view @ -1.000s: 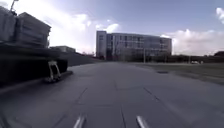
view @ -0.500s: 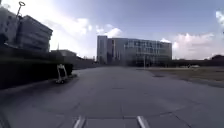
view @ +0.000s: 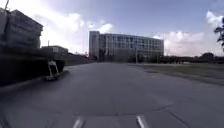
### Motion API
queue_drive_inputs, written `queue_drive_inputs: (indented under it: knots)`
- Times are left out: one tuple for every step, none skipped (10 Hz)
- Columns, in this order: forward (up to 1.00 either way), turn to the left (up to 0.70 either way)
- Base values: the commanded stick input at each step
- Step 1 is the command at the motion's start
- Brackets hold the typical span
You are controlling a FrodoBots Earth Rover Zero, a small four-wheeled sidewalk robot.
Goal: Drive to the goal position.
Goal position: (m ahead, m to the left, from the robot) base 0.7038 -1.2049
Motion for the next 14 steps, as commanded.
queue_drive_inputs:
  knots:
    - [0.00,-0.45]
    - [0.00,-0.45]
    - [0.00,-0.45]
    - [0.00,-0.18]
    - [0.00,0.00]
    - [0.00,0.00]
    - [0.40,0.00]
    - [0.81,0.00]
    - [1.00,0.00]
    - [1.00,0.00]
    - [1.00,0.00]
    - [1.00,0.00]
    - [1.00,0.00]
    - [1.00,0.00]
